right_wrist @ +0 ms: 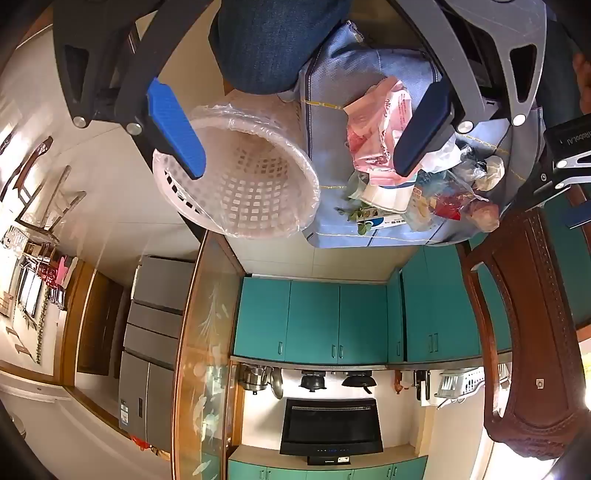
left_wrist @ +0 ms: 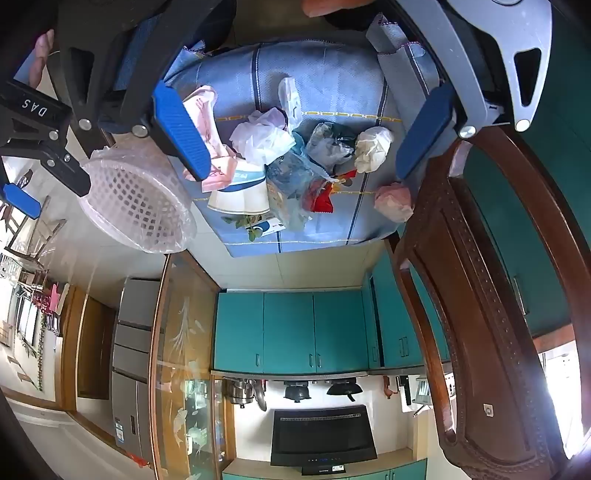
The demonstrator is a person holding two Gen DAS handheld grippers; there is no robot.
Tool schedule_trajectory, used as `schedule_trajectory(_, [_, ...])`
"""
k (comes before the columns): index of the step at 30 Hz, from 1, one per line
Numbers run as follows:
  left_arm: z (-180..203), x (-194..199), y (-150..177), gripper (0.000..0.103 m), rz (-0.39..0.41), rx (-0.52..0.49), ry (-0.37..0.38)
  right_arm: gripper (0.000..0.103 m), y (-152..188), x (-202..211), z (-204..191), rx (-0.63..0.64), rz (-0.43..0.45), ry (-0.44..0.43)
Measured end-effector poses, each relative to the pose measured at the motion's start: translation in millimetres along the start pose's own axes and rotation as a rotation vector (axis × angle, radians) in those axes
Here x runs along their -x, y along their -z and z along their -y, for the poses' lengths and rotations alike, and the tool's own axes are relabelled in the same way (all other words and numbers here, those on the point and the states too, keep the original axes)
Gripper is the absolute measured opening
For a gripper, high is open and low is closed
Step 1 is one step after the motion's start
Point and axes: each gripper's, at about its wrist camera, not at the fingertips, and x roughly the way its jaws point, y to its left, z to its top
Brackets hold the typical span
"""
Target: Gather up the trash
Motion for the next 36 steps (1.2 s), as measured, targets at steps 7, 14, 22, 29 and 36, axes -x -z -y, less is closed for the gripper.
schedule_trajectory(7, [0.3,4.1,2.2,0.1,0.0,0.004,-0.006,0.1,0.2,-0.6,-2.8,0.001,-0.001,0.004])
schedule_trajectory(14, [-4.5,0.6,1.1,0.1,-0.008,0.007,0.001,0.1,-0.5,0.2,-5.8,0.013,-0.002,0.013])
schedule_trajectory(22, [-7.6,2.0,1.4,0.1,-0.008,0.011,-0.002,0.1,1.1,-2.4,-0.1,0.014,0.003,0.016])
schedule_trajectory(29, [-7.1,2.1,1.1,0.1,-0.008,0.009,-0.003,0.1,0.7,-3.0,-3.0,0.017,0.003,0.019])
schedule_trajectory(36, [-7.8,2.7,0.6,0.1,-0.007,0.008,-0.004,0.1,-0.2,-3.1,-4.8,0.02,0.003,0.021])
